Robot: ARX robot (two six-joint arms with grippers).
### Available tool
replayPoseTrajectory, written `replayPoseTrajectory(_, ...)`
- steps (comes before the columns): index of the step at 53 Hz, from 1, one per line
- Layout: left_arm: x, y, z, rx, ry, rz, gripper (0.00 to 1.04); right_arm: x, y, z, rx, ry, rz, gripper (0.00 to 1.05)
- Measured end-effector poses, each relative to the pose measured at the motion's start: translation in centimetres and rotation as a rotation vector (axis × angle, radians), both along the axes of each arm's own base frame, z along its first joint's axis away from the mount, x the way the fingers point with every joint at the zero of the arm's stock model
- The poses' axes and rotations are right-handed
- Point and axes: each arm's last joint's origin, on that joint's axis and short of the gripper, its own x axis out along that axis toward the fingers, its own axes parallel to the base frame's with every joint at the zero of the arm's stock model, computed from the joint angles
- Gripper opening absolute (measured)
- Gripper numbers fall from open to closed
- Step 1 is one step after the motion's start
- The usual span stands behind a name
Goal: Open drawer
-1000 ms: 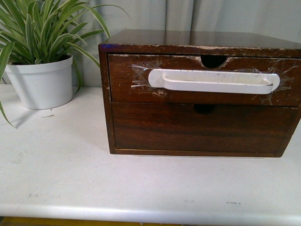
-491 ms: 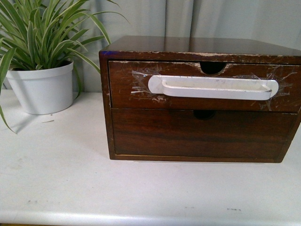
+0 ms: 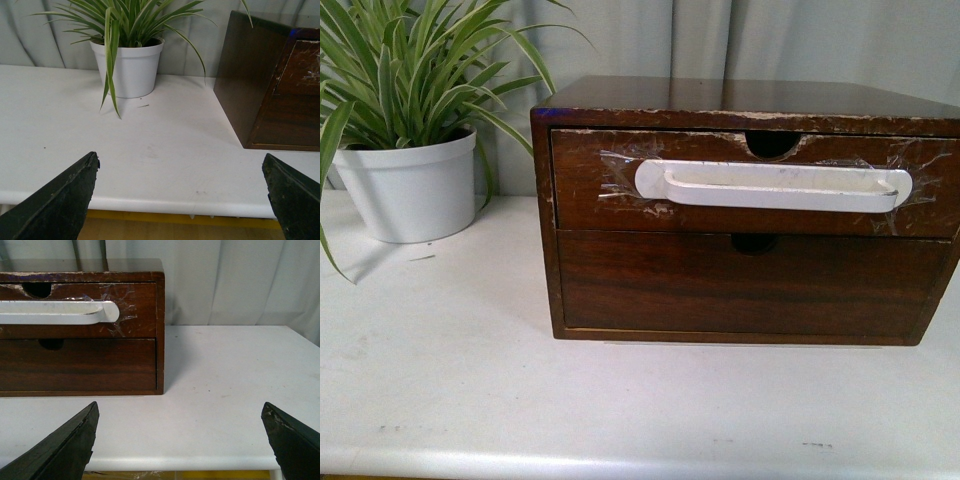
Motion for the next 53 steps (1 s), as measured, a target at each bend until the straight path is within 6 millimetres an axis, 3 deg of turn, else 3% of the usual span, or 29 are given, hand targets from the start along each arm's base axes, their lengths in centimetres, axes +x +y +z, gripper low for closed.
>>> replayPoseTrajectory(2,0.0,0.0,0.0,-0.005,0.006,0.015,0.99,0.0,0.0,-0.1,0.007,0.046,0.048,0.96)
replayPoseTrajectory(8,0.4,-0.6,0.0,-0.038,0.157,0.299,0.99,0.5,0.0,0.1,0.016,0.179,0.188,0.96)
replayPoseTrajectory(13,0.9,-1.1,0.9,0.001,0.173,0.31,0.99,1.2,0.0,1.2,-0.023,0.218,0.252,0.96)
replayPoseTrajectory(22,3.9,-2.3,5.6,0.202,0.244,-0.044,0.99,3.9,0.0,5.0,-0.209,0.291,0.413,0.96)
replayPoseTrajectory(32,6.7,-3.6,9.0,0.424,0.279,-0.372,0.99,5.9,0.6,8.2,-0.348,0.296,0.535,0.96)
replayPoseTrajectory(43,10.2,-6.7,13.3,0.646,0.275,-0.761,0.99,8.7,1.4,11.2,-0.483,0.313,0.629,0.96)
replayPoseTrajectory(53,12.6,-9.8,15.0,0.787,0.355,-1.003,0.99,11.5,1.6,13.2,-0.592,0.356,0.698,0.96)
